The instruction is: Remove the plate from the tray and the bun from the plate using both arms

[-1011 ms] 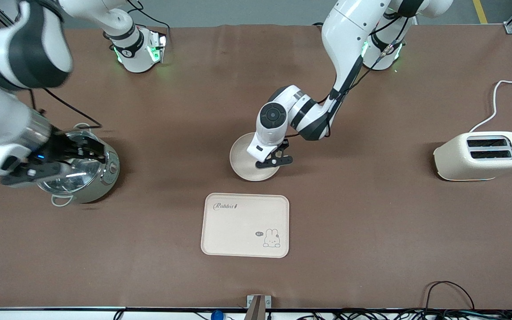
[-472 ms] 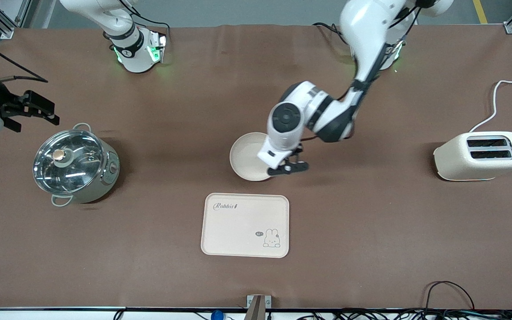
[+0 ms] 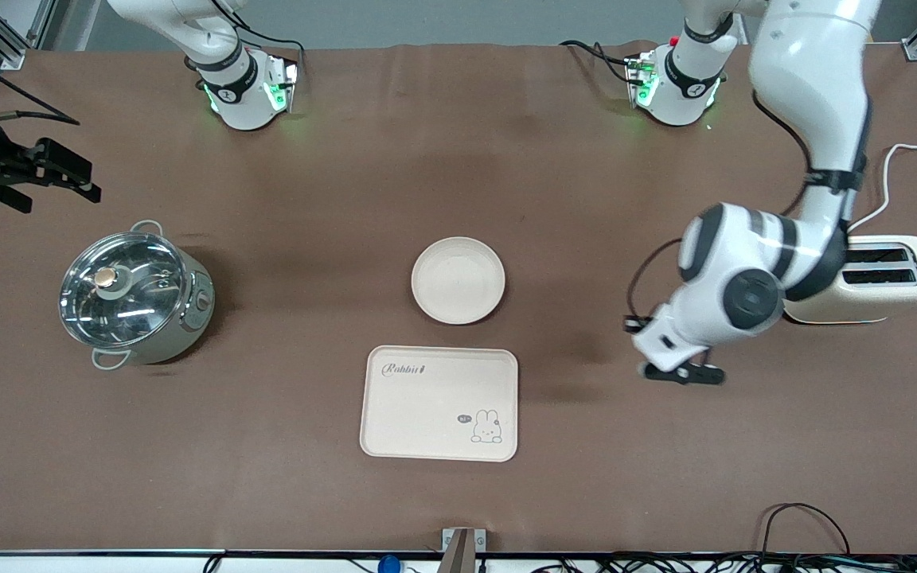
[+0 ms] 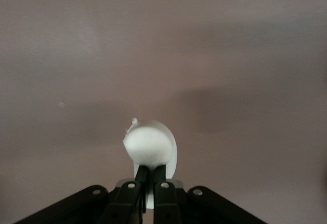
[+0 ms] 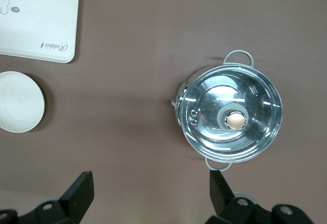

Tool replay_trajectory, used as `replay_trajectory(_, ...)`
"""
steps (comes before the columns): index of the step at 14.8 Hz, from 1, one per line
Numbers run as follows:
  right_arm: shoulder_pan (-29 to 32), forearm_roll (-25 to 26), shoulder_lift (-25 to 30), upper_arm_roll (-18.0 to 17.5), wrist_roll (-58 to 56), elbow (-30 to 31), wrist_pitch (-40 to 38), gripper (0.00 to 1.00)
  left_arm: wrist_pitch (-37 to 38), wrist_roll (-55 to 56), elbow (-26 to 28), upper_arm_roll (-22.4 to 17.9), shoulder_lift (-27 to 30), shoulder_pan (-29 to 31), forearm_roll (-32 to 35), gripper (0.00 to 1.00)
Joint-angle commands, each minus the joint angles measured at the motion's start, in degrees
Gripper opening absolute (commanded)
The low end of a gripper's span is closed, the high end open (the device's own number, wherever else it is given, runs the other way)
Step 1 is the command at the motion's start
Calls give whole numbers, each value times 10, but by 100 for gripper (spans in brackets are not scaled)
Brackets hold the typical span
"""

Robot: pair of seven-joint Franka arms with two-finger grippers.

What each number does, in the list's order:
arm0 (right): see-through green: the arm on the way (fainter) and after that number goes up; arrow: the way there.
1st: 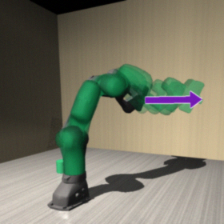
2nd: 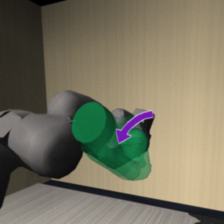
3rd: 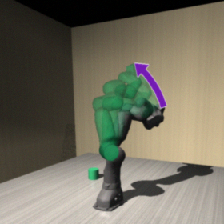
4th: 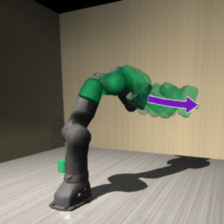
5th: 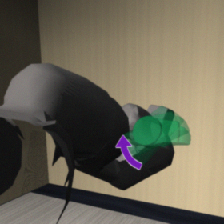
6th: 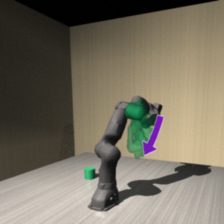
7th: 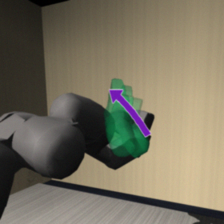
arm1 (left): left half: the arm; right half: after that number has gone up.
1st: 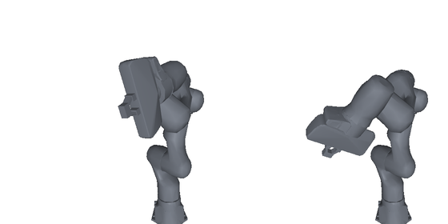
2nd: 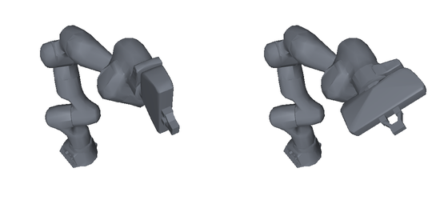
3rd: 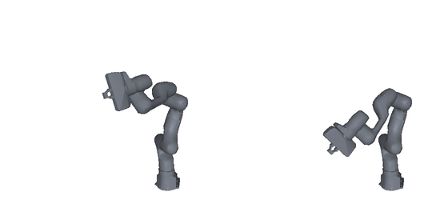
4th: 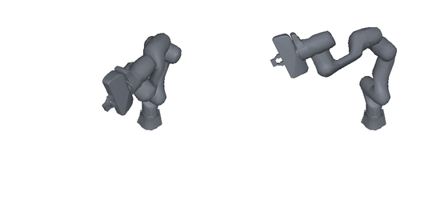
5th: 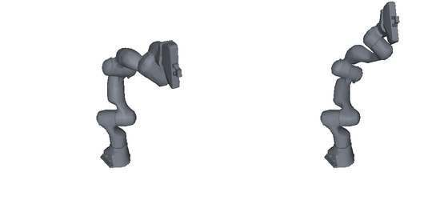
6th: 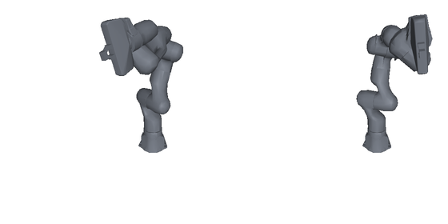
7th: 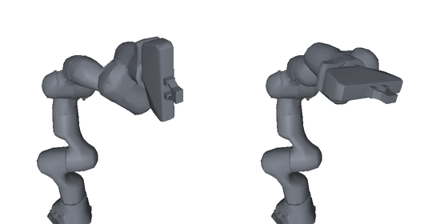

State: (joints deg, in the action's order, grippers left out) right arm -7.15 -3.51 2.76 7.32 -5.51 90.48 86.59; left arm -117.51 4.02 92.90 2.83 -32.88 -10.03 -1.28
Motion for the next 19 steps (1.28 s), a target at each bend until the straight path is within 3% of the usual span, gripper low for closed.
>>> replay_trajectory(1,20,21,28,-7,9,25,7,100,-53,-36,16,7,-38,20,-1,15)
replay_trajectory(3,20,39,31,0,8,26,6,100,-59,-33,10,6,-58,26,2,60)
replay_trajectory(4,21,41,33,0,8,26,6,100,-59,-36,10,7,-60,29,5,99)
replay_trajectory(7,19,41,37,0,11,28,4,100,-57,-38,8,7,-53,24,6,100)
replay_trajectory(14,10,38,36,15,5,23,3,100,-49,-34,-53,3,-24,33,1,100)
replay_trajectory(17,8,32,34,15,4,21,3,100,-39,-34,-62,8,44,55,0,100)
replay_trajectory(19,7,32,33,14,4,21,3,100,9,-33,-71,7,99,56,0,100)
